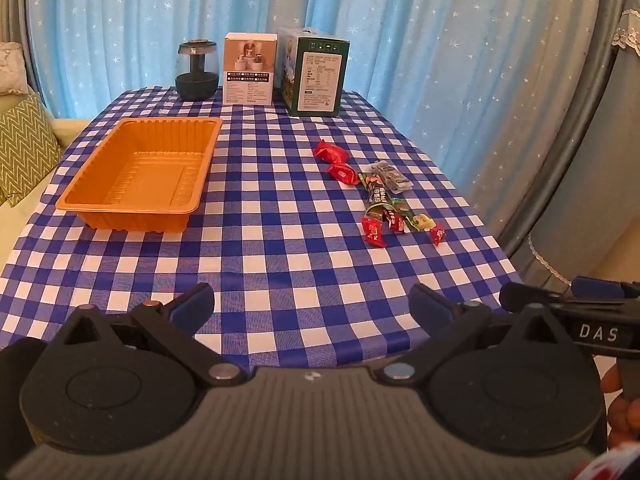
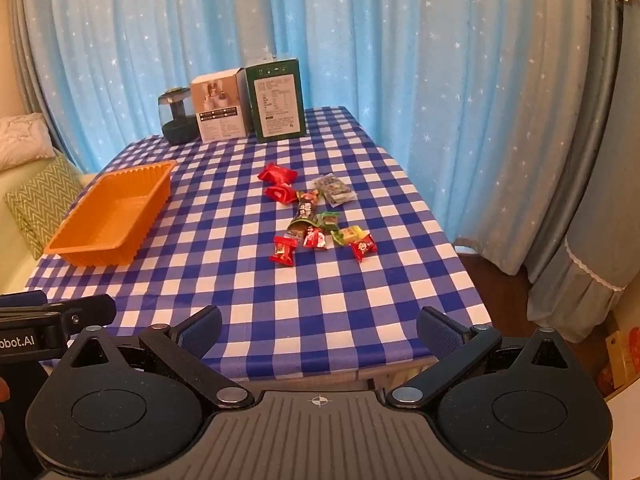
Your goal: Organize snacks
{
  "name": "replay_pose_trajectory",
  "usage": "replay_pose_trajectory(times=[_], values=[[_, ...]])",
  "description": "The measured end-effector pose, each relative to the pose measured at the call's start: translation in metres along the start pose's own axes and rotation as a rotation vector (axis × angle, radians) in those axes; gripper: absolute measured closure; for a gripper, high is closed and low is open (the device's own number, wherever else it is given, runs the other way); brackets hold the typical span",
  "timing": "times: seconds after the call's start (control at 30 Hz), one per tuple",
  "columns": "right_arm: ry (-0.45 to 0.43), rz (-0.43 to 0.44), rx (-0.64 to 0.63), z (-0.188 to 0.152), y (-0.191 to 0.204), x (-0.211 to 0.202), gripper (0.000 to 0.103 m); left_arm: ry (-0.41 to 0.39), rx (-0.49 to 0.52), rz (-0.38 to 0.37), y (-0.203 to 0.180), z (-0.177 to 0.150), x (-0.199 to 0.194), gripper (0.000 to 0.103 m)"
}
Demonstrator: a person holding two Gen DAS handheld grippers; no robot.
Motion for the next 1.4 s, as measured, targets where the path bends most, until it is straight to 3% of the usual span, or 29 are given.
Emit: replay_pose_trajectory(times=[1.4], values=[[0.006,0.003,0.001,-0.0074,0.0019,-0.0018,0.000,0.000,-0.004,-0.012,0.0043,0.0012,-0.0030,0.000]])
Point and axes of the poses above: each gripper's, at about its wrist camera, not at the fingertips, and x roughly the way its jaws point, y to its left, z to its top, the point moved 7 cm from there along x, roughly the way its jaws point
